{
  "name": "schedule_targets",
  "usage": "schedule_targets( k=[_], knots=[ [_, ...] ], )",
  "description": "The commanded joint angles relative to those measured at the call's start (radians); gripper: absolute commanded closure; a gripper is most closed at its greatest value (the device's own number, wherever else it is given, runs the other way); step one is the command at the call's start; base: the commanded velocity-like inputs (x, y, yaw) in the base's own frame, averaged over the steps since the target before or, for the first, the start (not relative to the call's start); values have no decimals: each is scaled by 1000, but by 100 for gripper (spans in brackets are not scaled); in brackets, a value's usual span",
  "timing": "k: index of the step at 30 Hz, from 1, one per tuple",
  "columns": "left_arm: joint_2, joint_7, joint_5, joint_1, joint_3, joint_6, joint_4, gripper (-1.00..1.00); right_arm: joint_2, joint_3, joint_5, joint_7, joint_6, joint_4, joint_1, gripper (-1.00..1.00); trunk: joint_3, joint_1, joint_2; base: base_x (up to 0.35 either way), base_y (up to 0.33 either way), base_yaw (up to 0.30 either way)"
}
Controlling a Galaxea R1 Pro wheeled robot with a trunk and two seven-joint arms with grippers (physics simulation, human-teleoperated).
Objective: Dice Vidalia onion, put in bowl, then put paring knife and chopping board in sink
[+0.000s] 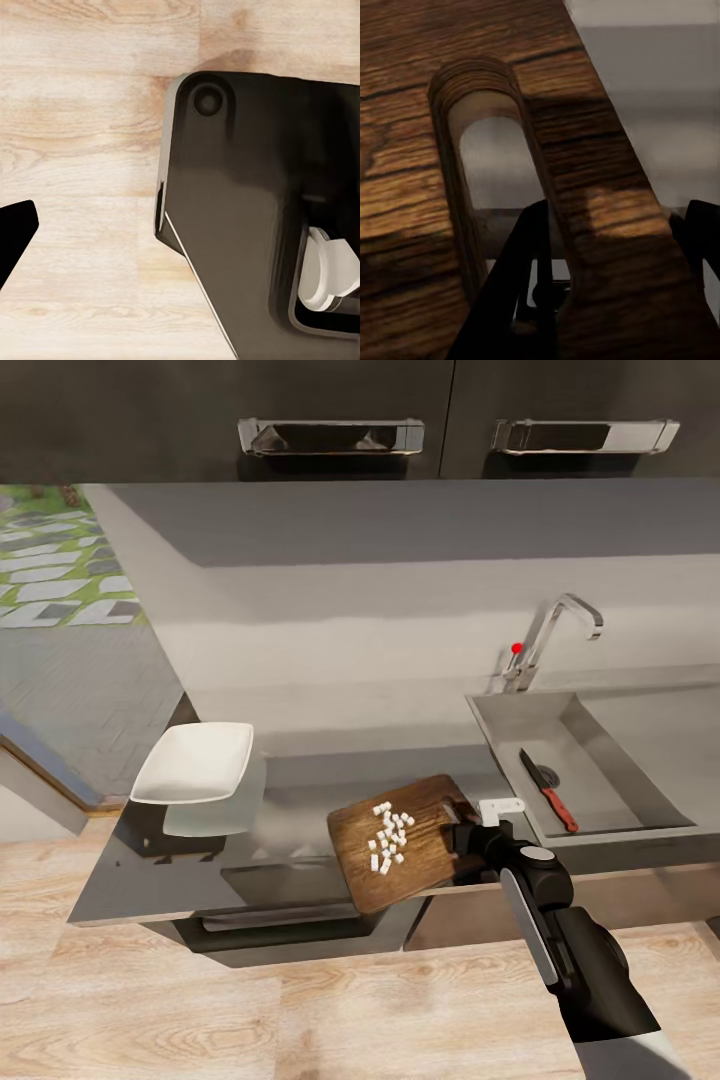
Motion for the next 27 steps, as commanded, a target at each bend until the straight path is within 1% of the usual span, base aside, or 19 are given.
schedule_targets(
  k=[1,27],
  knots=[
    [0,-10,11,0,2,1,-1,-100,-1,1,-25,-6,8,1,0,100,-1,1,-1,0,0,0],
    [0,-10,11,0,2,2,-1,-100,-1,1,-25,-6,8,1,0,100,39,1,-1,0,0,0]
  ],
)
